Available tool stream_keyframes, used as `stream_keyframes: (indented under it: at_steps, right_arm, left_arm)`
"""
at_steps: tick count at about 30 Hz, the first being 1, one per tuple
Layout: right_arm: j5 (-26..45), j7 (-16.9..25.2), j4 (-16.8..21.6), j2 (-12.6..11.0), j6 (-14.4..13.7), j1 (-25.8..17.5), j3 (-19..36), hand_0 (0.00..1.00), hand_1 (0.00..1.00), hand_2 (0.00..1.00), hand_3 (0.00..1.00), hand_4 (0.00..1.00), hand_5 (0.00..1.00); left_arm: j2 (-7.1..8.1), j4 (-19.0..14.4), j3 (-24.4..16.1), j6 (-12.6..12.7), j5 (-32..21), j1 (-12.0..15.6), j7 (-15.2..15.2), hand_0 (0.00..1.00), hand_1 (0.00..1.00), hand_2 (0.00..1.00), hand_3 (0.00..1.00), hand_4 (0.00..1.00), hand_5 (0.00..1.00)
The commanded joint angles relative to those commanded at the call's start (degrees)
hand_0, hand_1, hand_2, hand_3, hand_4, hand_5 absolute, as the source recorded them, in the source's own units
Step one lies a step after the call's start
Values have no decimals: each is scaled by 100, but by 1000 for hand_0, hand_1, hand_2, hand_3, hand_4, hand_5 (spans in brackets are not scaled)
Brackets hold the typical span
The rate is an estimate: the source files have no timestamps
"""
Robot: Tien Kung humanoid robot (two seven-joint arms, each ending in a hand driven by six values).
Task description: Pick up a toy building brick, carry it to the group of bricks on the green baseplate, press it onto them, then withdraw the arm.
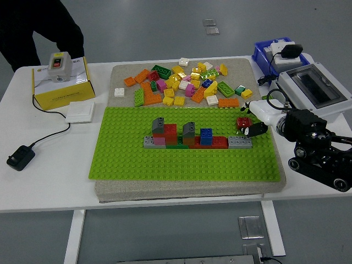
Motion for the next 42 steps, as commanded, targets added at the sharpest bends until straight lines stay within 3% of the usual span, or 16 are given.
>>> stream_keyframes:
  at_steps: [33,42]
  right_arm:
    - [314,146,-391,195,-138,146,-460,150,192,667,729,681,476]
    - [278,147,-394,217,-220,157,-515,144,186,586,684,667,474]
  left_arm:
    - [3,0,101,24,-108,-14,-86,630,618,546,609,186,672]
    - [-1,0,141,26,-148,-15,-100,629,617,546,608,183,676]
